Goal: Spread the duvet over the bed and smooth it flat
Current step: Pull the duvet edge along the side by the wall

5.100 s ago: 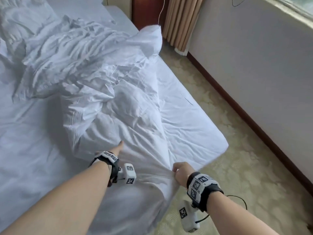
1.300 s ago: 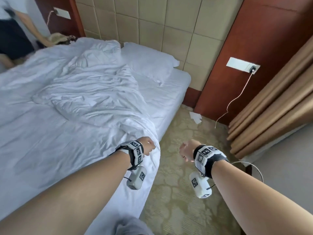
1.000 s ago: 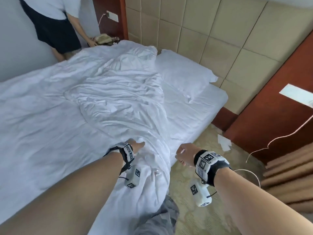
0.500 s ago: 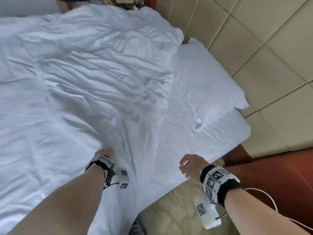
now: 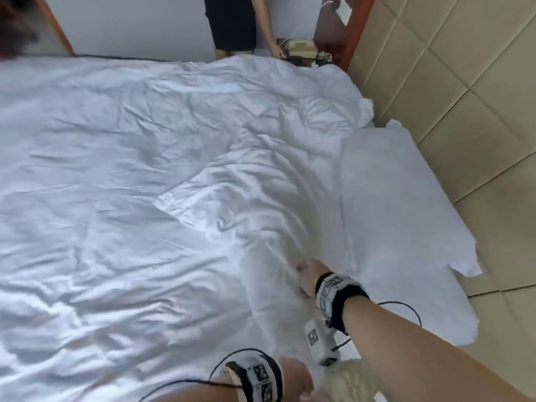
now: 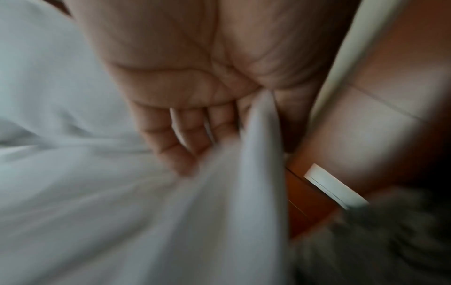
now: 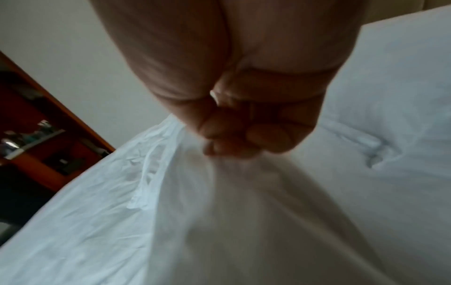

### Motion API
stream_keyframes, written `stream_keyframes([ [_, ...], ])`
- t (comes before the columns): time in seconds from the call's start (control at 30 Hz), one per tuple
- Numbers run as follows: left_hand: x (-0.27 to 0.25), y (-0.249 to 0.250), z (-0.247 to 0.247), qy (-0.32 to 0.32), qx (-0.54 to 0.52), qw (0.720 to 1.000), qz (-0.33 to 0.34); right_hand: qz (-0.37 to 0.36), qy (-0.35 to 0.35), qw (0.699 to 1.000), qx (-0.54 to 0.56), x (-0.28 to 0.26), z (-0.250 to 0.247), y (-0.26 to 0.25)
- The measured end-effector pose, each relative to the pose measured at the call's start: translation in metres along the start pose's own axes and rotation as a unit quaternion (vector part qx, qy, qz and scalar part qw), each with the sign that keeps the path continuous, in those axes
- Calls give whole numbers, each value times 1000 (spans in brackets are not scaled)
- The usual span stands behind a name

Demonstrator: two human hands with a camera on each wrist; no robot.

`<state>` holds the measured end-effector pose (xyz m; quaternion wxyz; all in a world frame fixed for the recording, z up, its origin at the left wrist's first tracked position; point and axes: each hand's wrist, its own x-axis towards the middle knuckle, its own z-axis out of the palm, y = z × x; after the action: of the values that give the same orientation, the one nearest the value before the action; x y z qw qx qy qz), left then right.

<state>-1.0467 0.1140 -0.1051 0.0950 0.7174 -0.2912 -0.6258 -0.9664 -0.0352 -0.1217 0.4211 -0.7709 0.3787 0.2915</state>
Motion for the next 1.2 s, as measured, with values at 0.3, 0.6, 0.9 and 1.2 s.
stream_keyframes([
  [0.3,56,-103,-50,384,-447,778,-217,-141,-44,985,-85,-30,-69,57],
  [0.6,136,-94,-142,393,-457,749,-276,-112,-56,988,-90,7,-110,105],
  [0.9,130,51,-169,341,-457,821,-32,-156,54,982,-91,45,-185,20],
  [1.2,105,62,-112,202,-280,937,58,-115,-42,973,-195,93,-127,1],
])
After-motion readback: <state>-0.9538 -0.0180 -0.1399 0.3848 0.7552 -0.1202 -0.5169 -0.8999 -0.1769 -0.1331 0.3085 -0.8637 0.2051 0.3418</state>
